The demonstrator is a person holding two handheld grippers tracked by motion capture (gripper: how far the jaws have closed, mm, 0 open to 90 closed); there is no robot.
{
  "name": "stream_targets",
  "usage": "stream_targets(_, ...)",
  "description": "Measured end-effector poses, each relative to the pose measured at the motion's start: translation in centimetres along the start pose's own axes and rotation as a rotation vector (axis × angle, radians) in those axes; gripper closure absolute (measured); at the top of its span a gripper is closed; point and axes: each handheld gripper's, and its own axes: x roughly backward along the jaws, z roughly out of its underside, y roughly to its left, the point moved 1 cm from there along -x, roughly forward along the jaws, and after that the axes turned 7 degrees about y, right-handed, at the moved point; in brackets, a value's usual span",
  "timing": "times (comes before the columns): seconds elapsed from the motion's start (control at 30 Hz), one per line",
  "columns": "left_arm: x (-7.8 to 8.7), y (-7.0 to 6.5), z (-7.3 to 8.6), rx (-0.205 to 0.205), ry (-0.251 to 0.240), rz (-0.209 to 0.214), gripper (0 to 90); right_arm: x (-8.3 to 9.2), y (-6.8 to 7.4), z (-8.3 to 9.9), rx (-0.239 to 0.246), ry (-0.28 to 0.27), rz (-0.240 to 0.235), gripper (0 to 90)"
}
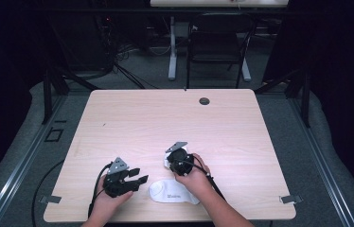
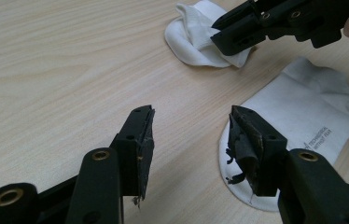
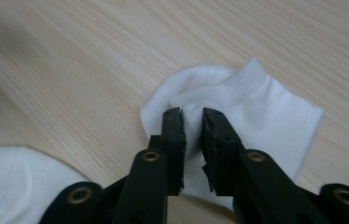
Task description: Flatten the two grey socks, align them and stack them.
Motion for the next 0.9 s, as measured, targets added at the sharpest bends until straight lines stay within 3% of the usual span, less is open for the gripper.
stream_targets(0.17, 0.0, 0.0, 0.0, 0.003, 0.002, 0.0, 50.5, 0.6, -0.1, 0.0, -0.044, -0.026, -0.023, 86.5)
stream_targets(0.47, -0.2, 0.1, 0.0, 0.0, 0.009, -0.003, 50.6, 2.3, -0.9, 0.0, -0.138, -0.095, -0.073, 86.8)
stream_targets(0.9, -0.3, 0.2, 0.0, 0.003, 0.004, -0.008, 50.7, 5.3, -2.8, 0.9, -0.231, -0.193, -0.114, 86.9)
